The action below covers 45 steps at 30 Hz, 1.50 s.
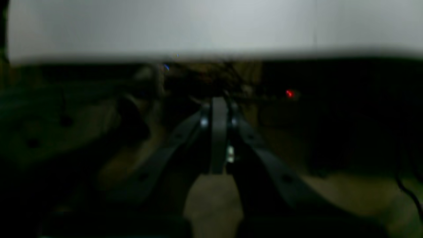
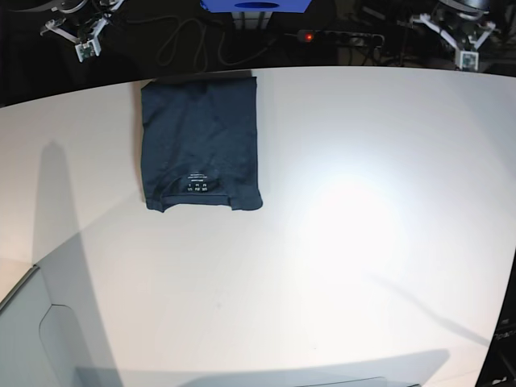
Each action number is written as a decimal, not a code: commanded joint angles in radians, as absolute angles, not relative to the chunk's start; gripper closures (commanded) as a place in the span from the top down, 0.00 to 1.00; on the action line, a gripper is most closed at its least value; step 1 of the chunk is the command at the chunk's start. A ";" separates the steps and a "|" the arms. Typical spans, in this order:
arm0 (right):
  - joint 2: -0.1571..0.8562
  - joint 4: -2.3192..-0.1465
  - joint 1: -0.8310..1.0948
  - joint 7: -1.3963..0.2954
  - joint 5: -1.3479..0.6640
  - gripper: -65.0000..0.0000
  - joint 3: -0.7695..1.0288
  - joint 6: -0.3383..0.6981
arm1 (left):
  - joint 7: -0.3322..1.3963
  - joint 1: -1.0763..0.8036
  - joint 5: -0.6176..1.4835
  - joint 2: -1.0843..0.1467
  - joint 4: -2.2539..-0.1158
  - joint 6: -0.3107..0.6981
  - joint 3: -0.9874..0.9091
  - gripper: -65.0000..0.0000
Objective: Fold the T-shirt properly
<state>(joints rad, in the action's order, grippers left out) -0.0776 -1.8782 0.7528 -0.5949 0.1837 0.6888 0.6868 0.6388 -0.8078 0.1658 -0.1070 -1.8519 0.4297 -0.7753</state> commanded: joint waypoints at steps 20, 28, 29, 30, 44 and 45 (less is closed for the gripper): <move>0.093 -0.799 0.433 -0.269 0.142 0.00 0.406 0.698 | 0.351 -0.526 0.214 -0.148 -0.877 0.415 -0.355 0.00; 0.070 -0.700 0.424 -0.097 0.142 0.00 0.337 0.461 | 0.076 -0.326 0.216 -0.200 -0.395 0.414 -0.160 0.00; 0.062 -0.687 0.424 -0.077 0.142 0.00 0.329 0.407 | 0.056 -0.309 0.216 -0.200 -0.367 0.412 -0.139 0.00; 0.056 -0.676 0.424 -0.058 0.142 0.00 0.315 0.348 | 0.044 -0.295 0.216 -0.200 -0.351 0.401 -0.116 0.00; 0.010 -0.670 0.407 -0.021 0.137 0.00 0.077 -0.432 | 0.036 -0.260 0.216 -0.168 -0.334 0.194 -0.010 0.00; 0.007 -0.670 0.407 -0.021 0.137 0.00 0.062 -0.438 | 0.036 -0.260 0.216 -0.166 -0.334 0.194 -0.010 0.00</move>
